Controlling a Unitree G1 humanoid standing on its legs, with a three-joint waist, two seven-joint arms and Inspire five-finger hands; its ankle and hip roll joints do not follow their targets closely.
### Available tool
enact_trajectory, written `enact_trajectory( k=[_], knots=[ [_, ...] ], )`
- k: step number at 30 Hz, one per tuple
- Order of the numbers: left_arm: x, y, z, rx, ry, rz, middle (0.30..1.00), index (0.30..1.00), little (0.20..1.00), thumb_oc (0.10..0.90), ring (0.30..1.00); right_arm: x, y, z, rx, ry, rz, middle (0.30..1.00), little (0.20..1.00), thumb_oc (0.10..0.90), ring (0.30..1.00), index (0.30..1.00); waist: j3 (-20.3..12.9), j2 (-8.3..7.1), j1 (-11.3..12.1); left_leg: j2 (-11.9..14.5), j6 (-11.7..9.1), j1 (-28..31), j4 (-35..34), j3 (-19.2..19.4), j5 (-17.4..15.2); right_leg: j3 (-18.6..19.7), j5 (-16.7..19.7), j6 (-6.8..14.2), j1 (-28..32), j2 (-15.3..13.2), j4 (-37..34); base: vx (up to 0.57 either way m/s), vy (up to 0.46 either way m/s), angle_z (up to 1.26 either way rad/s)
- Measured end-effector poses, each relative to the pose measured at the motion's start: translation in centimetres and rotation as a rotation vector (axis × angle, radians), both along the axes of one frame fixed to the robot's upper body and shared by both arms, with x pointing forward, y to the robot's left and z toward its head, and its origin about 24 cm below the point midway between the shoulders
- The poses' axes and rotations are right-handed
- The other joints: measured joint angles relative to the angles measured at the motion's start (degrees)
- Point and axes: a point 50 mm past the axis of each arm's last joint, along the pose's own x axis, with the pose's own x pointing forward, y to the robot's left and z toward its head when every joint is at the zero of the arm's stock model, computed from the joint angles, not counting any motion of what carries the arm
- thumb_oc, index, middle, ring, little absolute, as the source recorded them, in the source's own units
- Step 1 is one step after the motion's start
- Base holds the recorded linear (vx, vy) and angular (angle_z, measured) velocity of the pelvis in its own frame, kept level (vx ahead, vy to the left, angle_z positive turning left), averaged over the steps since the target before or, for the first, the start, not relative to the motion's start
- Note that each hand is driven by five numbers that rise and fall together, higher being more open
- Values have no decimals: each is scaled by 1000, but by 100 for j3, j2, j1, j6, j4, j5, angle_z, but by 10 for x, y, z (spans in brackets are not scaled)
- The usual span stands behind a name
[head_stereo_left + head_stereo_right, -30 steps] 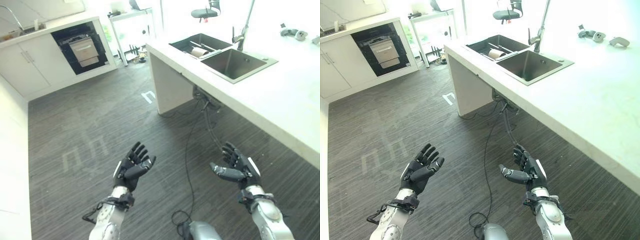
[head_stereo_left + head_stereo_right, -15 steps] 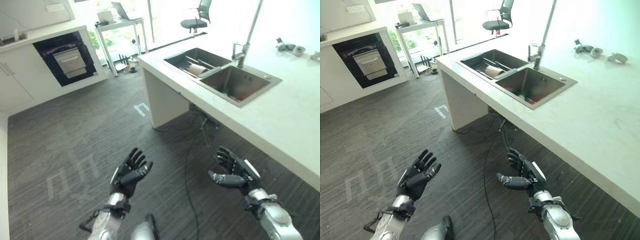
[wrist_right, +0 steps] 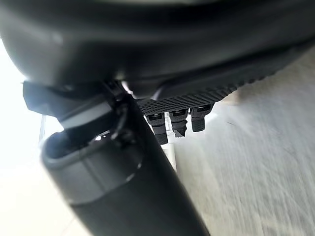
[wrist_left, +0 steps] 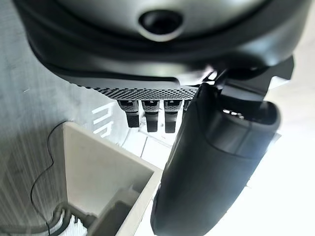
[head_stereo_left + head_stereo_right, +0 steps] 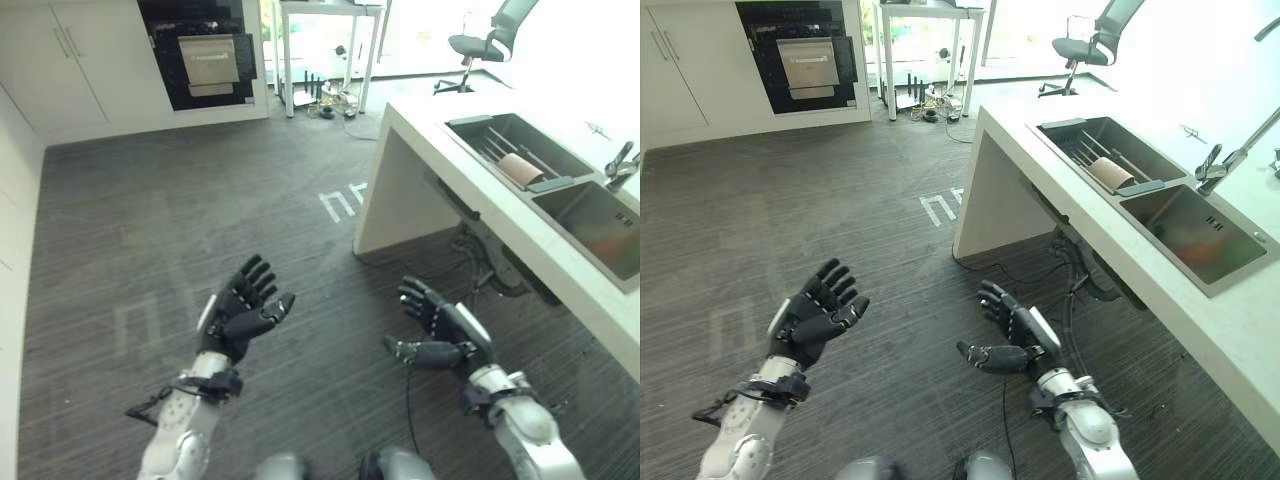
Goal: Place the dishes in the dishwasher.
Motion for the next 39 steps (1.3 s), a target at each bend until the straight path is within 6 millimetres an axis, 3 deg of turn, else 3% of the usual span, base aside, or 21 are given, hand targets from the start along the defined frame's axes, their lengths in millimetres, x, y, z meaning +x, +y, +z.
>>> enact_trajectory(
  k=[2, 4, 7, 10, 12, 14, 18, 19, 20, 21, 22, 23, 24, 25, 27, 29, 31, 33, 34, 36, 39],
  knots=[
    [0, -3, -4, 8, 18, -14, 900, 900, 900, 800, 900, -4, -12, 13, -48, -47, -13, 900, 900, 800, 900, 900, 84, 15, -204, -233, 73, -87, 65, -6, -61, 79, 422, 448, -914, -403, -64, 314, -215, 12],
    [-3, -13, -11, -4, 46, -41, 900, 900, 900, 800, 900, -2, -14, 14, -53, -59, -39, 900, 900, 800, 900, 900, 200, 95, -331, -347, 115, 206, 71, 34, -241, -209, 706, 368, -1118, -767, -579, 338, -228, 13],
    [-3, -24, -6, 26, 20, -92, 900, 900, 900, 800, 900, -1, -13, 21, -80, -90, -49, 900, 900, 800, 900, 900, 189, 128, -315, -443, 2, 724, -101, 4, -467, 54, 721, 354, -1014, -732, -551, 350, -196, 5],
    [0, -26, 7, 61, -33, -101, 900, 900, 900, 800, 900, 9, -15, 33, -137, -160, -78, 900, 900, 800, 900, 900, -26, 280, -440, -216, -485, 1494, -805, -151, -459, -12, 1144, -34, -549, -347, -388, 351, -168, 13],
    [4, -30, 17, 64, -78, -113, 900, 900, 900, 800, 900, 15, -20, 42, -155, -200, -102, 900, 900, 800, 900, 900, -212, 463, -461, 42, -744, 1887, -1115, -46, -298, -71, 782, -697, -466, -19, -115, 230, -147, -22],
    [10, -32, 27, 65, -119, -115, 900, 900, 900, 800, 900, 19, -27, 54, -164, -258, -137, 900, 900, 800, 900, 900, -354, 632, -509, 281, -999, 2149, -1187, 107, 18, -151, 520, -1014, -309, 206, -7, 206, -185, -43],
    [13, -31, 33, 67, -153, -106, 900, 900, 900, 800, 900, 21, -39, 66, -199, -296, -151, 900, 900, 800, 900, 900, -497, 551, -601, 383, -1545, 2220, -565, 337, 1206, 35, 185, -1135, 177, 534, -223, 206, -194, -56],
    [13, -30, 34, 64, -165, -96, 900, 900, 900, 800, 900, 21, -38, 67, -197, -309, -139, 900, 900, 800, 900, 900, -498, 440, -558, 442, -1486, 1683, 720, 171, 1673, 372, 72, -1403, 341, 647, -317, 285, -57, -114],
    [12, -34, 34, 58, -167, -112, 900, 900, 900, 800, 900, 18, -36, 62, -183, -287, -136, 900, 900, 800, 900, 900, -475, 280, -575, 381, -1292, 463, 2444, -134, 1529, 519, 61, -1485, 759, 797, -638, 414, 147, -160],
    [7, -32, 35, 58, -182, -97, 900, 900, 900, 800, 900, 17, -31, 58, -169, -276, -117, 900, 900, 800, 900, 900, -373, -9, -323, 177, -400, -193, 1761, 85, 898, 998, 241, -1409, 1198, 916, -1208, 452, 276, -165],
    [3, -29, 32, 56, -167, -86, 900, 900, 900, 800, 900, 17, -29, 58, -161, -274, -96, 900, 900, 800, 900, 900, -375, 2, -206, 137, -350, -344, 784, 163, 877, 1172, 252, -1011, 1456, 1053, -1501, 372, 341, -163],
    [1, -30, 29, 51, -159, -83, 900, 900, 900, 800, 900, 18, -29, 59, -149, -279, -93, 900, 900, 800, 900, 900, -334, 232, -164, 234, -259, -448, -560, 64, 980, 875, -184, -376, 1516, 1024, -1234, 352, 302, -141],
    [-1, -26, 34, 48, -191, -59, 900, 900, 900, 800, 900, 22, -26, 69, -163, -316, -67, 900, 900, 800, 900, 900, -313, 268, -100, 301, -402, -580, -1152, -91, 1104, 915, -250, -629, 1364, 983, -927, 370, 279, -108],
    [0, -24, 37, 48, -212, -46, 900, 900, 900, 800, 900, 23, -25, 77, -154, -352, -54, 900, 900, 800, 900, 900, -304, 605, -230, 384, -505, -1040, -1275, -655, 1202, 1002, -370, -1114, 1430, 1317, -742, 313, 222, -99],
    [-6, -18, 35, 51, -205, -14, 900, 900, 900, 800, 900, 21, -21, 82, -140, -368, -24, 900, 900, 800, 900, 900, -306, 827, -107, -28, -486, -1457, -1326, -1938, 1279, 1520, -562, -1193, 1451, 1504, -546, 233, 250, -159],
    [-7, -15, 36, 35, -220, 20, 900, 900, 900, 800, 900, 20, -22, 81, -150, -355, -23, 900, 900, 800, 900, 900, -295, 814, -2, -185, -431, -1511, -1023, -1777, 1380, 1863, -595, -1121, 1759, 1492, -715, 217, 319, -165],
    [-4, -14, 48, 44, -294, 20, 900, 900, 900, 800, 900, 14, -24, 81, -152, -355, -42, 900, 900, 800, 900, 900, -322, 740, 19, -160, -153, -1223, -790, -974, 1469, 1550, -640, -1043, 2240, 1266, -1135, 184, 295, -93],
    [5, -18, 64, 55, -379, -3, 900, 900, 900, 800, 900, 2, -30, 88, -155, -377, -75, 900, 900, 800, 900, 900, -395, 766, -212, -271, 116, -879, -731, -692, 1670, 1473, -803, -734, 2472, 1179, -1197, 151, 242, -17],
    [11, -20, 73, 67, -426, -17, 900, 900, 900, 800, 900, -1, -31, 90, -128, -386, -99, 900, 900, 800, 900, 900, -433, 753, -336, -291, -12, -701, -872, -609, 1678, 1473, -952, -515, 2472, 1175, -977, 157, 253, 28],
    [23, -29, 92, 86, -502, -62, 900, 900, 900, 800, 900, -3, -31, 88, -57, -394, -151, 900, 900, 800, 900, 900, -435, 610, -420, -675, 233, -401, -1262, -633, 1706, 1465, -1104, -304, 2048, 713, -138, 169, 282, 29],
    [26, -22, 102, 97, -539, -35, 900, 900, 900, 800, 900, -4, -25, 83, -20, -383, -155, 900, 900, 800, 900, 900, -429, 624, -401, -976, 455, -90, -1419, -594, 1560, 1195, -949, -70, 2025, 101, -423, 117, 244, 3]
  ],
)
